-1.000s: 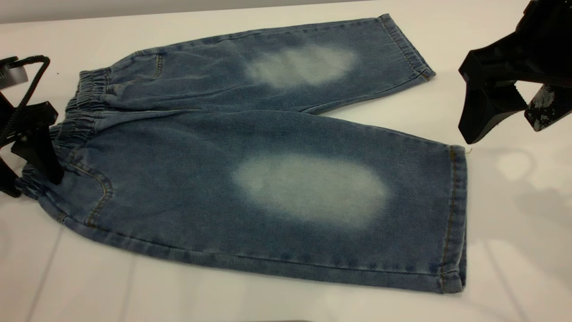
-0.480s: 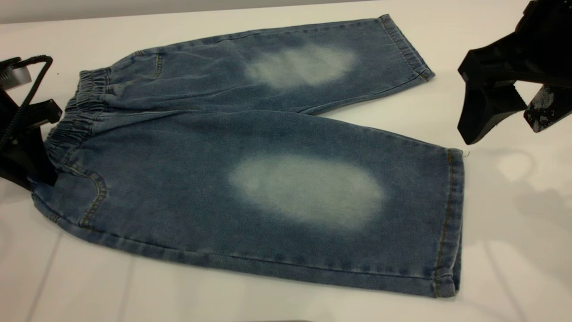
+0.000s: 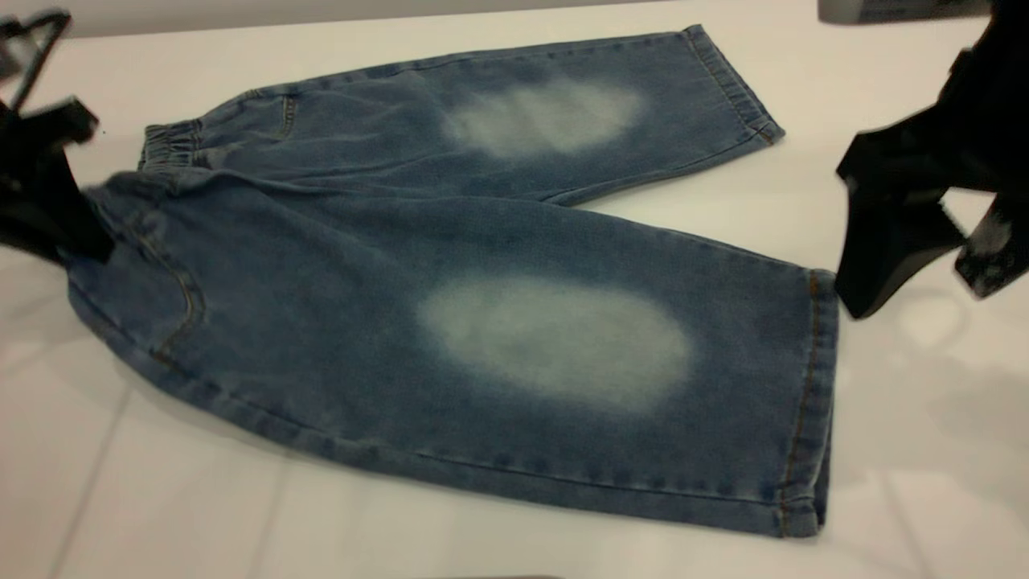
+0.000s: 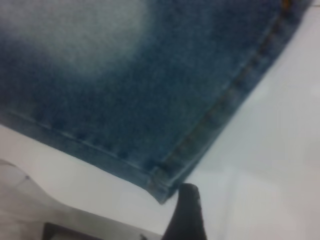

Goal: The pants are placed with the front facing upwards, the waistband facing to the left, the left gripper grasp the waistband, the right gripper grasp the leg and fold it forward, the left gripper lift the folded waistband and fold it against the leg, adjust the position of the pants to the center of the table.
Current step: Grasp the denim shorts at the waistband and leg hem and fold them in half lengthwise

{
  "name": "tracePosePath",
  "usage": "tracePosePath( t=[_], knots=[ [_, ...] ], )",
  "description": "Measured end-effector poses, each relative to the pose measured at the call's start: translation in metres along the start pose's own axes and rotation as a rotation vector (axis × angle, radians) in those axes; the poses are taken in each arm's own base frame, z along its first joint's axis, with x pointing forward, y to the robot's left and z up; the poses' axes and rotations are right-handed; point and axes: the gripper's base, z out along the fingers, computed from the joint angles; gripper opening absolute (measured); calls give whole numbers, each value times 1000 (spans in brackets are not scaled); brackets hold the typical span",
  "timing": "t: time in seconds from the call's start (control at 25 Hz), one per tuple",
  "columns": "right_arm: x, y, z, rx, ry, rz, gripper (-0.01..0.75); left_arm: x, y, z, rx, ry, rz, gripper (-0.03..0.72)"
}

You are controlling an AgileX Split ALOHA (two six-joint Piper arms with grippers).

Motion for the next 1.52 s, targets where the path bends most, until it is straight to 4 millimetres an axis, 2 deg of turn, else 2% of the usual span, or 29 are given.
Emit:
tracePosePath(
  t=[0.12, 0.24, 0.52, 0.84, 1.32, 1.52],
  knots=[
    [9, -2, 18, -27, 44, 31, 538, -1, -3, -9, 8, -17, 10, 87],
    [18, -2, 36, -65, 112, 48, 538, 0, -6, -10, 15, -6, 13, 87],
    [19, 5, 69, -203, 169, 53, 538, 2, -25, -4, 24, 10, 67, 87],
    [27, 0, 97, -199, 257, 97, 538, 2, -26, -4, 25, 12, 72, 87],
    [24, 9, 105, -328, 224, 95, 533, 2, -26, -4, 24, 10, 72, 86],
    [19, 8, 107, -316, 172, 136, 486, 2, -26, -4, 24, 10, 72, 86]
  ],
)
